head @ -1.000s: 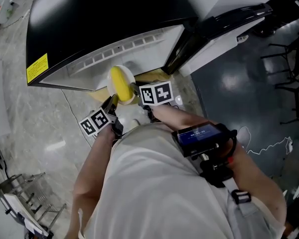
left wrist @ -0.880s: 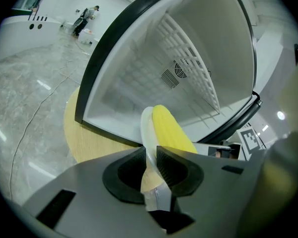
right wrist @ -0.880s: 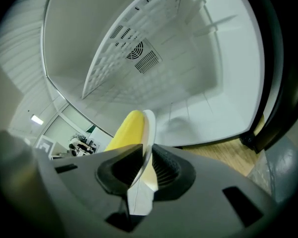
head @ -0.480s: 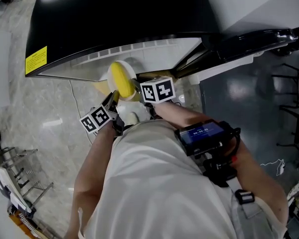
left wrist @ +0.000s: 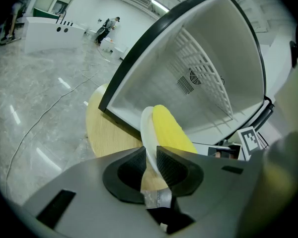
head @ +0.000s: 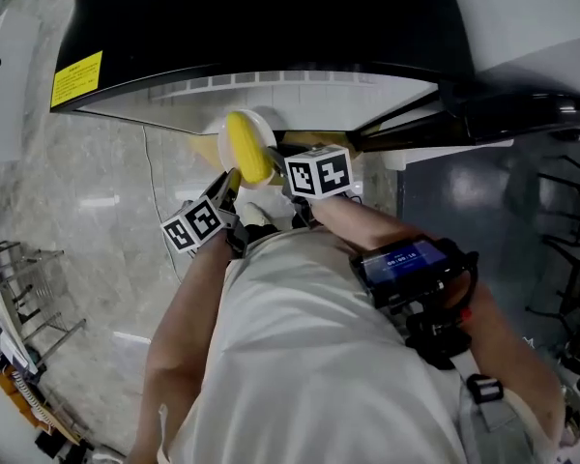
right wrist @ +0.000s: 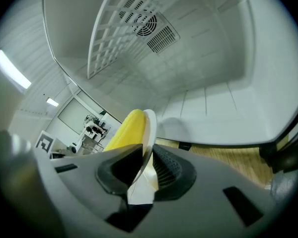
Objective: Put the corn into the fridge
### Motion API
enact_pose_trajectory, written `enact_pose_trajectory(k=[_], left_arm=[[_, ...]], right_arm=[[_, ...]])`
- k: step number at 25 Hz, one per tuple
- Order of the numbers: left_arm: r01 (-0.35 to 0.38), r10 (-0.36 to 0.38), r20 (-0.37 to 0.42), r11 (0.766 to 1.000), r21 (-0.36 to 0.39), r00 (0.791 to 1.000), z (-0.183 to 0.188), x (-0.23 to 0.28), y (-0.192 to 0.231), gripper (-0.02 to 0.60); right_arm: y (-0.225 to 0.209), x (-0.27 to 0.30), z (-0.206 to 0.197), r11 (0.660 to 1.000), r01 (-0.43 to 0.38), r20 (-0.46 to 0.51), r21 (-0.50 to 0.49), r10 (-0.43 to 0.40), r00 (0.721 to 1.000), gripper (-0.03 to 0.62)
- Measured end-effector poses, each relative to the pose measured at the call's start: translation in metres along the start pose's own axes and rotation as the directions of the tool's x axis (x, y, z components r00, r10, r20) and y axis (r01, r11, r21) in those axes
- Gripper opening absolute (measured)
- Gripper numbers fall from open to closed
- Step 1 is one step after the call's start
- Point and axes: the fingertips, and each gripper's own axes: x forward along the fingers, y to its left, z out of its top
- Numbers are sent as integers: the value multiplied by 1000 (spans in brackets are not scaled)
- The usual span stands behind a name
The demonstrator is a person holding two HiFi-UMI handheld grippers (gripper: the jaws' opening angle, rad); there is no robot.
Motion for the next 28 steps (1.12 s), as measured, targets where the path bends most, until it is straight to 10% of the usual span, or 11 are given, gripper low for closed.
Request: enact_pose_trajectory(k=[28], left_arm=[[-31, 39, 117, 997, -69, 992, 23, 26, 11, 69]], right_arm=[[-20, 26, 26, 999, 39, 16, 9, -39, 999, 58]])
